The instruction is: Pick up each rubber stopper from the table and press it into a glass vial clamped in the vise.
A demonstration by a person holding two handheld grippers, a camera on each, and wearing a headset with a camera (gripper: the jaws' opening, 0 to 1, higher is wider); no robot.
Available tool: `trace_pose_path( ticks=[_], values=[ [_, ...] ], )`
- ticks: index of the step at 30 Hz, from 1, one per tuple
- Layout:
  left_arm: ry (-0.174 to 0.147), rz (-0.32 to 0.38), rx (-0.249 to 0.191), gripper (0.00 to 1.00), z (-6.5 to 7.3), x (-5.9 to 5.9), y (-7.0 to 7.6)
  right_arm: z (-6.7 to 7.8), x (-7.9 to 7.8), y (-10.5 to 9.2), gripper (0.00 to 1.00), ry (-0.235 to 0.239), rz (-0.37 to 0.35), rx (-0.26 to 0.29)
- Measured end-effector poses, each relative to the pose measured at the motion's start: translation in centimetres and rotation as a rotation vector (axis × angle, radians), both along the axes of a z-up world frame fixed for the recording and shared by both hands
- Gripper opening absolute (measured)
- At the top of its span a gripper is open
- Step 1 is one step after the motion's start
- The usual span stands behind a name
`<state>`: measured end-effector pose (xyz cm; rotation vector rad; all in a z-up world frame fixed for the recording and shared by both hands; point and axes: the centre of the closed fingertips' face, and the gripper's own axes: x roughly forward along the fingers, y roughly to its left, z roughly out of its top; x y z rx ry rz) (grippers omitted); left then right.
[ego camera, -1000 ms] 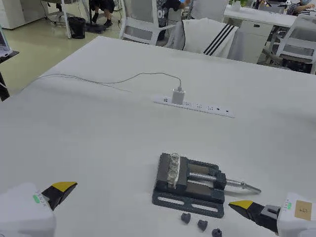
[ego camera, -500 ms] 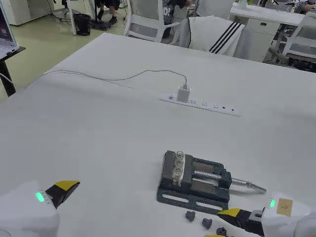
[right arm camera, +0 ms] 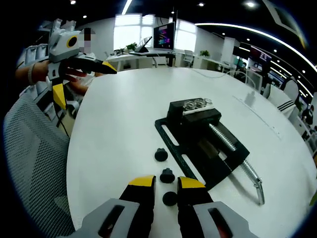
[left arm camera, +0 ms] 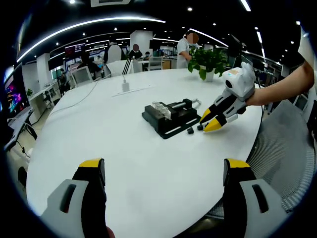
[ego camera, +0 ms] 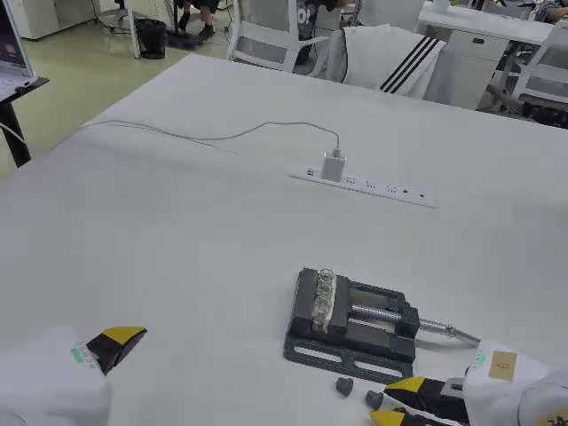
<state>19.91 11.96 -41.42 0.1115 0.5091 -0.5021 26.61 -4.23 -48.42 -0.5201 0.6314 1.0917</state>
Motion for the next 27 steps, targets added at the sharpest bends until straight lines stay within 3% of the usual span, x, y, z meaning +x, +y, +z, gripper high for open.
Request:
trace_pose_path(
  ticks=[27],
  values=[
    [0.015, -0.002, -0.004, 0.99, -0.61, -0.36, 0.1, -0.23, 0.2, 0.15, 0.09, -0.01, 0.01, -0.018]
  ],
)
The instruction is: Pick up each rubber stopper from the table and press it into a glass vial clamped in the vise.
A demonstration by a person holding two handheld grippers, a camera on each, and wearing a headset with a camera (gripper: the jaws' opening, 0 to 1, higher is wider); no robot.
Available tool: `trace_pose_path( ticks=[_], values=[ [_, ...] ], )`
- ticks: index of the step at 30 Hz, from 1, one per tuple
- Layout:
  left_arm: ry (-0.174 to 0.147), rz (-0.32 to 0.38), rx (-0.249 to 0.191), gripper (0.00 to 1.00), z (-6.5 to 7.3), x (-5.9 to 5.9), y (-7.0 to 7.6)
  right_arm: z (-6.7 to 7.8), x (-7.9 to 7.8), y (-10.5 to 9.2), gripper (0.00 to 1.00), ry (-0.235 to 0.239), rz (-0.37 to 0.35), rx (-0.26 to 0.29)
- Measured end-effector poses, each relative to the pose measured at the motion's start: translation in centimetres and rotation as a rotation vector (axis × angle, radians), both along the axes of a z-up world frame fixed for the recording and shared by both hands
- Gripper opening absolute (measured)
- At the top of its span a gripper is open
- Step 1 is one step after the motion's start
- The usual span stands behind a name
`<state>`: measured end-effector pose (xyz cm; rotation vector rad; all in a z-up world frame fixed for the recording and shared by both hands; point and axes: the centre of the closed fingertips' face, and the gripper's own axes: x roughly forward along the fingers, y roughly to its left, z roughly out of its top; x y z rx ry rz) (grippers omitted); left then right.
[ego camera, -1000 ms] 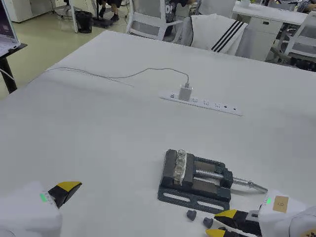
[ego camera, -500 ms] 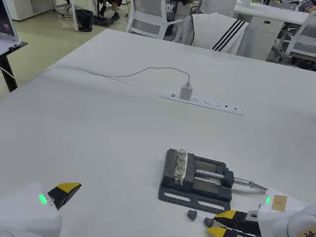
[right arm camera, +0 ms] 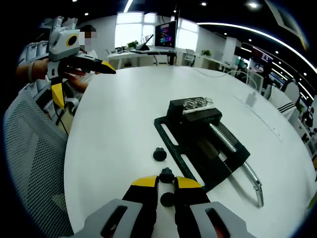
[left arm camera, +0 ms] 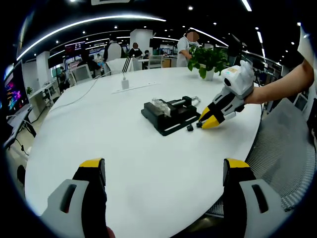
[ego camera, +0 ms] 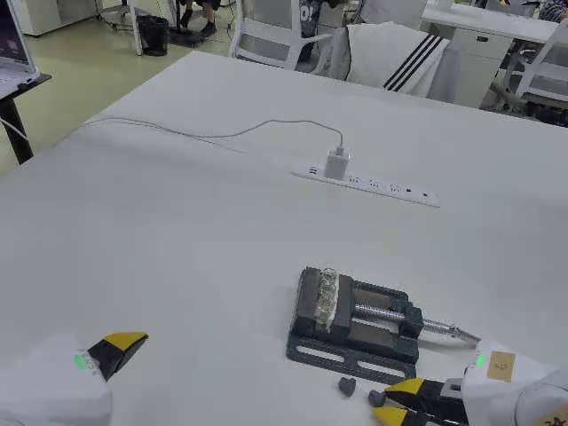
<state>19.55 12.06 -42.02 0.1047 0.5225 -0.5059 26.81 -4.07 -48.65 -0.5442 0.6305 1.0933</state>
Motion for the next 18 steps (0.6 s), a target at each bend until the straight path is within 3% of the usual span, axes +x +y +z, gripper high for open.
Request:
trace_pose_path(
  ticks=[13, 18],
  values=[
    [0.001, -0.025, 0.001, 0.97, 0.0, 0.1, -0.8, 2.8, 0.2, 0.4, 0.08, -0.035, 0.011, 0.04],
    [-0.009, -0.051, 0.004, 0.96, 0.2, 0.4, -1.4, 4.0, -0.5, 0.5, 0.08, -0.031, 0.055, 0.061]
  ],
)
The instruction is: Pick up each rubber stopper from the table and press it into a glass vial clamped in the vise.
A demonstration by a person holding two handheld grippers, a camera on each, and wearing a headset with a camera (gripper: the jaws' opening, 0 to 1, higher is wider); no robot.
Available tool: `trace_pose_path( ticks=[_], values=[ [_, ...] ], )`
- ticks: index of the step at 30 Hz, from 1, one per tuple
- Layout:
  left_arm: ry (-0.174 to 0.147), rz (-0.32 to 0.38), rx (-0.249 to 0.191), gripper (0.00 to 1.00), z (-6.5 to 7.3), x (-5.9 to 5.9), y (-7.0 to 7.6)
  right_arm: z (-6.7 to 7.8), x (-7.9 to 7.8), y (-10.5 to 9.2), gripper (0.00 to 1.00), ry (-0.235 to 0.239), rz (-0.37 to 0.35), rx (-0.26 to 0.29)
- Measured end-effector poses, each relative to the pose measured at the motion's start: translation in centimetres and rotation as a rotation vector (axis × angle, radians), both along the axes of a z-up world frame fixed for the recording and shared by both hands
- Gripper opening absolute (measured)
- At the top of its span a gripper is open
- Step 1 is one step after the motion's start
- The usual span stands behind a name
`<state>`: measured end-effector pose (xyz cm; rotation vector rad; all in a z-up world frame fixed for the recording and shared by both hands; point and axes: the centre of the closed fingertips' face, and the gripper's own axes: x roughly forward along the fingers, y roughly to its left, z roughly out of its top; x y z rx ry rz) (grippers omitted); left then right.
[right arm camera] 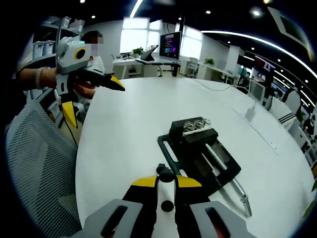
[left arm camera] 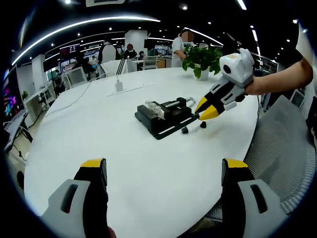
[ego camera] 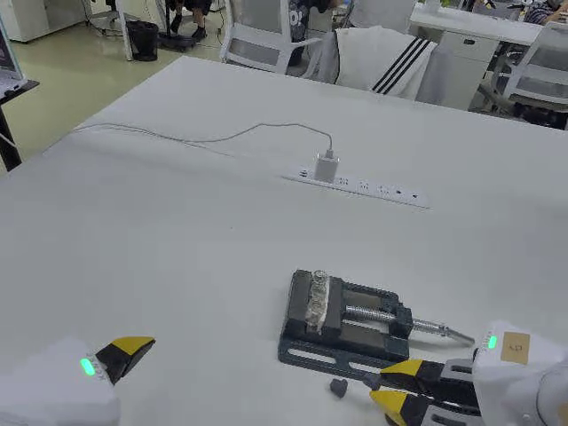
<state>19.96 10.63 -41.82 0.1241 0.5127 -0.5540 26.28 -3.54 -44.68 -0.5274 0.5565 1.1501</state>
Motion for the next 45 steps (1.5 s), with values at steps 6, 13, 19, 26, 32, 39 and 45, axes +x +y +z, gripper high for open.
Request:
trace_pose_path(
  ticks=[6, 13, 19, 26, 32, 39, 45],
  values=[
    [-0.022, -0.061, 0.018, 0.9, 0.2, 0.5, -1.2, 1.4, -1.0, -0.2, 0.08, 0.002, 0.033, 0.011],
    [-0.074, -0.181, 0.055, 0.8, 0.6, 0.9, -3.4, 2.4, -2.2, -0.2, 0.08, 0.0, 0.082, 0.007],
    [-0.102, -0.271, 0.077, 0.72, 0.9, 1.4, -5.4, 2.8, -3.2, 0.0, 0.08, -0.004, 0.131, -0.02],
    [-0.152, -0.422, 0.16, 0.54, 1.3, 1.7, -7.9, 3.0, -4.0, 0.3, 0.08, -0.013, 0.173, -0.045],
    [-0.178, -0.519, 0.209, 0.43, 1.5, 1.8, -9.8, 3.2, -4.4, 0.6, 0.08, -0.016, 0.197, -0.052],
    [-0.186, -0.617, 0.262, 0.26, 1.3, 1.6, -11.3, 3.3, -5.0, 1.0, 0.08, -0.022, 0.231, -0.073],
    [-0.197, -0.682, 0.27, 0.16, 1.5, 1.3, -12.5, 3.5, -5.4, 1.4, 0.08, -0.023, 0.254, -0.078]
  ],
)
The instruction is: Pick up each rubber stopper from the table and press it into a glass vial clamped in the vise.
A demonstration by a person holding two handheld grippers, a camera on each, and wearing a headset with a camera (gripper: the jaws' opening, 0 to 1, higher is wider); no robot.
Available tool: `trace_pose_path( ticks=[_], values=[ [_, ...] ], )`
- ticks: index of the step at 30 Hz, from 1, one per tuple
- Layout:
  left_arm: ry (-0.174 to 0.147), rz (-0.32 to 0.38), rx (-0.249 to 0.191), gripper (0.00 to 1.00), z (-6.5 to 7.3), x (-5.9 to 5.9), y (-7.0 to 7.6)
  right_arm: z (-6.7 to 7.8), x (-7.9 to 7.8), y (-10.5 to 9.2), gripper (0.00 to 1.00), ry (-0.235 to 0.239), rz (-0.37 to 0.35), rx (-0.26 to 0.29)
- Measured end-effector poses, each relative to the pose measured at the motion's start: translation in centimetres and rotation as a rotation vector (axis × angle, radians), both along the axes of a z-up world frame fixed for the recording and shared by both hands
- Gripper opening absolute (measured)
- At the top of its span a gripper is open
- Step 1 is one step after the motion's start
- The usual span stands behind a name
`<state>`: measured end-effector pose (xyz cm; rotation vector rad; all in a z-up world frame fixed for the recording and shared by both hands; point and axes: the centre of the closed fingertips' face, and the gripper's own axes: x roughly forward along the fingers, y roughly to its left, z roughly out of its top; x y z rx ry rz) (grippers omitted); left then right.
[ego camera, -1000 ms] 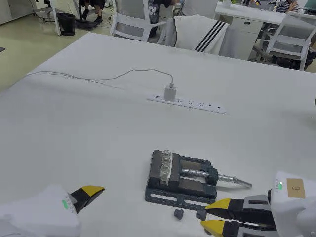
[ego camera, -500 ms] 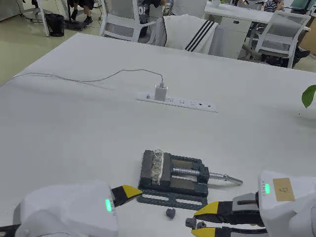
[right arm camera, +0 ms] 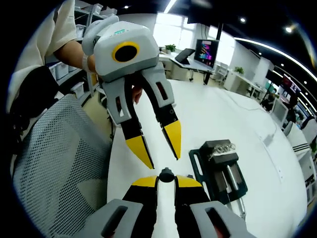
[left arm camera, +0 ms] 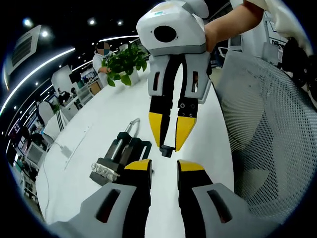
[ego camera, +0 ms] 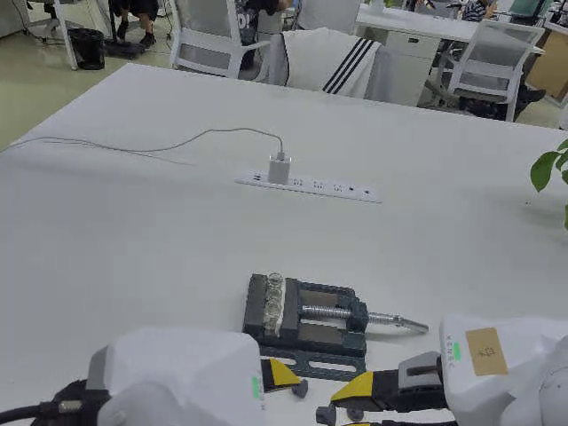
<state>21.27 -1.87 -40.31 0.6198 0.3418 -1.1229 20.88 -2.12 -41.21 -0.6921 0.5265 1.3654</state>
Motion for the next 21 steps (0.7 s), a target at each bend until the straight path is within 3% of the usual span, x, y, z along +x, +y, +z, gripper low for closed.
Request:
trace_pose_path(
  ticks=[15, 21],
  values=[
    [-0.006, -0.057, 0.045, 0.07, -0.54, -0.53, -0.66, 0.07, -0.65, 0.67, 0.08, 0.008, 0.033, -0.004],
    [0.006, -0.052, 0.047, 0.05, -0.71, -0.53, -0.64, -0.05, -0.89, 0.67, 0.08, 0.015, 0.046, -0.004]
  ],
)
